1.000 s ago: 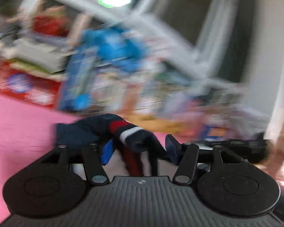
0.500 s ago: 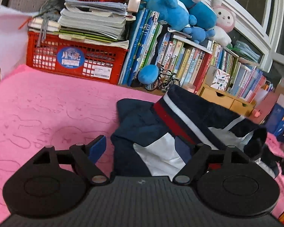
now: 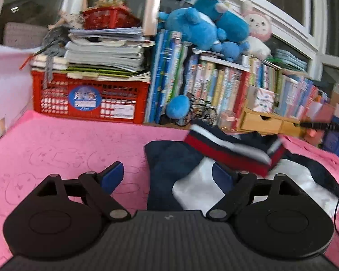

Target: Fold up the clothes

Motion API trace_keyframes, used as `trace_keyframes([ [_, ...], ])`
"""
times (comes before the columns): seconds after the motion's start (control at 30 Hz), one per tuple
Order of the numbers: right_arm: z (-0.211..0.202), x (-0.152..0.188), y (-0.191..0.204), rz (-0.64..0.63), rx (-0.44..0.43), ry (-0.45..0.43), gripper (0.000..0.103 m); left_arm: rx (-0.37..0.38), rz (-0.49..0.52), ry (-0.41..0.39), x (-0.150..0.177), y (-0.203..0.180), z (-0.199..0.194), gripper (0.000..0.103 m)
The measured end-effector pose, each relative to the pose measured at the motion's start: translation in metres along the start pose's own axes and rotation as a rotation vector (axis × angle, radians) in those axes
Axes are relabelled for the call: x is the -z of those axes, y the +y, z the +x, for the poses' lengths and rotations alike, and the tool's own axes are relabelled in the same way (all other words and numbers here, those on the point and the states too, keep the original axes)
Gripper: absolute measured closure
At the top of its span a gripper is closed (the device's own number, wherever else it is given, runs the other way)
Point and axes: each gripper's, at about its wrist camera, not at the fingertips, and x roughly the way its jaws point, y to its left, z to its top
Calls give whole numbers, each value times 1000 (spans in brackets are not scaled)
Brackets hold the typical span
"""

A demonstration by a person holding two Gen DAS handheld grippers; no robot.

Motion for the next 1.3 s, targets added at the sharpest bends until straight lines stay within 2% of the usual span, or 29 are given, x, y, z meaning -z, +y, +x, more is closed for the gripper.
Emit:
trace_keyframes([
  [0.07, -7, 6, -2, -93, -3, 2, 22, 7, 34, 7, 0, -3, 6, 9],
  [0.13, -6, 17, 4, -234, -5, 48, 20, 13, 67, 14, -1, -7, 12, 7],
  [0.2, 2, 28, 14, -318, -14, 105, 16, 20, 101, 21, -1, -10, 18, 5],
  [0.3, 24, 35, 27, -342, -55, 138, 0, 22, 112, 39, -1, -10, 32, 2],
  [0.37, 49, 38, 30, -300, -66, 194, 0, 7, 85, 82, -1, -9, 47, 2],
  [0.4, 63, 39, 32, -274, -67, 231, 5, -4, 74, 105, 1, -9, 53, 2],
  [0.43, 75, 41, 33, -246, -70, 268, 38, -15, 70, 116, 3, -9, 56, 2],
  [0.5, 87, 44, 34, -191, -63, 315, 75, -30, 72, 117, 5, -9, 58, 2],
  [0.53, 80, 42, 35, -189, -31, 277, 87, -32, 78, 107, 6, -10, 56, 2],
  [0.6, 57, 37, 33, -201, 20, 163, 88, -25, 86, 82, 3, -9, 50, 2],
  [0.67, 31, 28, 21, -148, 62, 68, 88, -12, 79, 56, -1, -9, 47, 2],
  [0.73, 19, 24, 9, -134, 113, 23, 88, -6, 74, 45, -4, -11, 49, 2],
  [0.77, 20, 25, 4, -133, 141, 24, 88, -13, 74, 49, -5, -13, 53, 2],
  [0.87, 44, 37, -14, -112, 211, 129, 84, -54, 77, 93, -1, -16, 67, 2],
  [0.93, 68, 51, -26, -63, 195, 250, 68, -94, 98, 135, 5, -19, 75, 1],
  [0.97, 74, 58, -32, -27, 179, 270, 66, -111, 116, 153, 9, -20, 77, 1],
  [1.07, 74, 63, -40, 33, 148, 233, 65, -137, 164, 177, 20, -19, 75, 0],
  [1.13, 74, 61, -39, 35, 143, 213, 74, -148, 179, 180, 26, -17, 70, 0],
  [1.3, 78, 49, -17, -95, 131, 158, 77, -179, 155, 199, 35, -4, 50, 0],
])
